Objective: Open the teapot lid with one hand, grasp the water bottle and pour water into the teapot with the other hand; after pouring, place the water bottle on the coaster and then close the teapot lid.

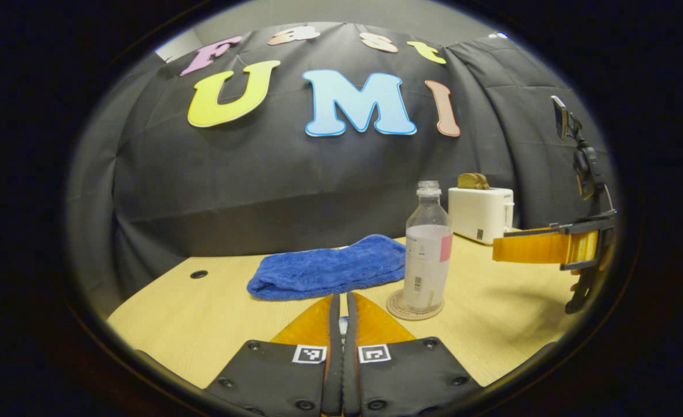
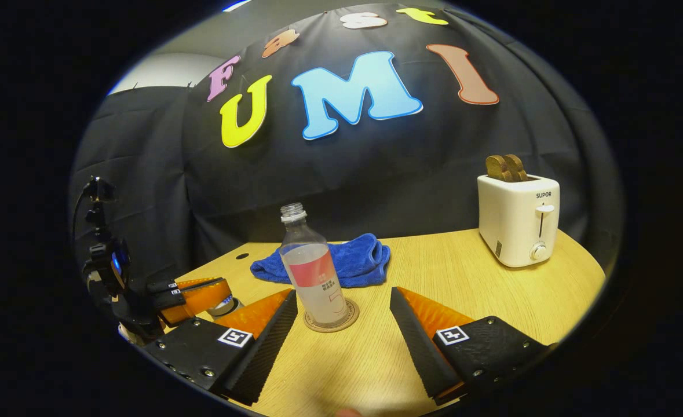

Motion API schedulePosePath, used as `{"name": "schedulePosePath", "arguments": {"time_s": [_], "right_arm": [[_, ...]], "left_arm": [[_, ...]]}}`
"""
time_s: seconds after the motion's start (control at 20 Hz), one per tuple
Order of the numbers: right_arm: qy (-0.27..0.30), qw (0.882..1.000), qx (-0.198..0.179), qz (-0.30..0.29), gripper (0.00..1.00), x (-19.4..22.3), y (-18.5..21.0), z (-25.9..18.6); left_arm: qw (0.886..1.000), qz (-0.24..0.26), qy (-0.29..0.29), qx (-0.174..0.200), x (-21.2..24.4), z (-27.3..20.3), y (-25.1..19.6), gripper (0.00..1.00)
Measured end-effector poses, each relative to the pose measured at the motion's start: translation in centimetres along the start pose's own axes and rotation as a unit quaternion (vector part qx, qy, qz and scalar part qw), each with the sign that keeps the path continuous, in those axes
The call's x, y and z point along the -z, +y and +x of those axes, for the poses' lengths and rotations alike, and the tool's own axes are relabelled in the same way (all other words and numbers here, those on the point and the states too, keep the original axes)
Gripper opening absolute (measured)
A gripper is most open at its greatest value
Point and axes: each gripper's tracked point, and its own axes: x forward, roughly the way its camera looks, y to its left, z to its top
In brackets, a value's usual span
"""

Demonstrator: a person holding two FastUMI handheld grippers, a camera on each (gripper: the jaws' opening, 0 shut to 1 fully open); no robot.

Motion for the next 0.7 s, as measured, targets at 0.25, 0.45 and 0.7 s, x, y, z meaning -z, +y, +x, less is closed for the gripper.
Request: {"name": "schedulePosePath", "arguments": {"time_s": [0.25,0.45,0.7], "right_arm": [[-0.001,1.0,0.002,0.004,1.0,0.1,-0.4,-0.2],[0.001,1.0,0.003,0.005,0.99,0.3,-0.5,-0.3],[0.002,1.0,0.004,0.003,1.0,0.3,-0.2,-0.5]], "left_arm": [[1.0,-0.014,-0.006,-0.005,0.3,0.3,0.5,0.06],[1.0,-0.03,0.0,-0.004,1.0,0.6,0.6,0.06],[0.999,-0.034,0.005,0.0,1.4,0.5,0.5,0.13]]}}
